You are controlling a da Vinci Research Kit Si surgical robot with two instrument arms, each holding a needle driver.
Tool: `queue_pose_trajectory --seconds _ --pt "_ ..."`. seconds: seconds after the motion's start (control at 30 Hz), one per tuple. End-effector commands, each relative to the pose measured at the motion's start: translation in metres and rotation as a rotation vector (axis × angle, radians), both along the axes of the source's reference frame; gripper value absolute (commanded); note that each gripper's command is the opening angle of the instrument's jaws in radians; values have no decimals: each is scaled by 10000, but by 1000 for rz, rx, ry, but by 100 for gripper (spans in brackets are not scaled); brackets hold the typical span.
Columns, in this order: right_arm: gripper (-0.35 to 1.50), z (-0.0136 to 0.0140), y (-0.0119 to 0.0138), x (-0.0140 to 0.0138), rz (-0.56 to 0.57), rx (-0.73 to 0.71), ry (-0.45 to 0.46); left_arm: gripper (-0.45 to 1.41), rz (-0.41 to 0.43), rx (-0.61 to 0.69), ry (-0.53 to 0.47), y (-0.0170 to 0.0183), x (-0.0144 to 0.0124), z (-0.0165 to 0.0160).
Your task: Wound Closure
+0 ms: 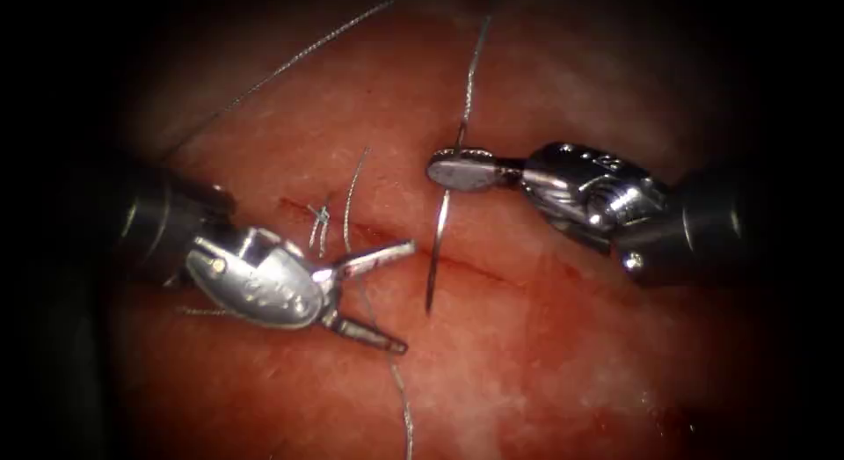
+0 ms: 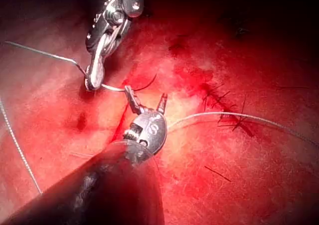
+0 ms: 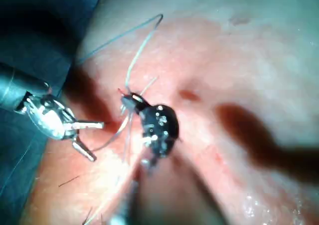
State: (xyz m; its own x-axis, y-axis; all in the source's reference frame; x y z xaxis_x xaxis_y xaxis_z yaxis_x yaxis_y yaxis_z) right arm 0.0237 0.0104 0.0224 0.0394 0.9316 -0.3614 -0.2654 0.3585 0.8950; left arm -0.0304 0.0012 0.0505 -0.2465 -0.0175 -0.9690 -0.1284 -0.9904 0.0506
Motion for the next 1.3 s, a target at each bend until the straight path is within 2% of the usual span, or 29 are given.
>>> queue_pose_trajectory --seconds 0.03,0.17,0.47,0.5,0.57,0.6,1.0,1.03,1.1,1.13,1.17,1.2,1.3 --pt "-35 4 -13 10 -5 4 12 41 -3 1 -19 -11 -5 5" --pt "-35 3 -16 16 -9 16 23 37 -26 -8 -59 -10 -5 4" --pt "-35 2 -24 30 -20 38 47 15 -8 -22 -93 -10 -7 5" --pt "-35 1 -25 31 -19 44 47 9 -3 -28 -97 -10 -7 5" --pt "-35 0 -26 32 -18 43 51 -23 6 -40 -103 -11 -7 4" --pt "-35 0 -27 33 -20 44 53 -45 9 -45 -105 -11 -7 4" --pt "-35 -3 -29 34 -26 55 76 -45 31 -103 -106 -14 -2 2" --pt "-18 -2 -29 35 -18 47 83 -45 31 -103 -106 -14 -2 2" --pt "66 -1 -27 36 -4 6 97 -45 31 -103 -106 -14 -2 2" --pt "88 0 -26 37 1 -7 101 -45 32 -109 -105 -14 -2 2" --pt "103 1 -25 39 5 -14 104 -45 32 -109 -105 -14 -2 2" --pt "109 2 -25 40 8 -15 105 -45 32 -109 -105 -14 -2 2" --pt "111 4 -29 43 7 -20 105 -45 33 -114 -104 -14 -1 1"
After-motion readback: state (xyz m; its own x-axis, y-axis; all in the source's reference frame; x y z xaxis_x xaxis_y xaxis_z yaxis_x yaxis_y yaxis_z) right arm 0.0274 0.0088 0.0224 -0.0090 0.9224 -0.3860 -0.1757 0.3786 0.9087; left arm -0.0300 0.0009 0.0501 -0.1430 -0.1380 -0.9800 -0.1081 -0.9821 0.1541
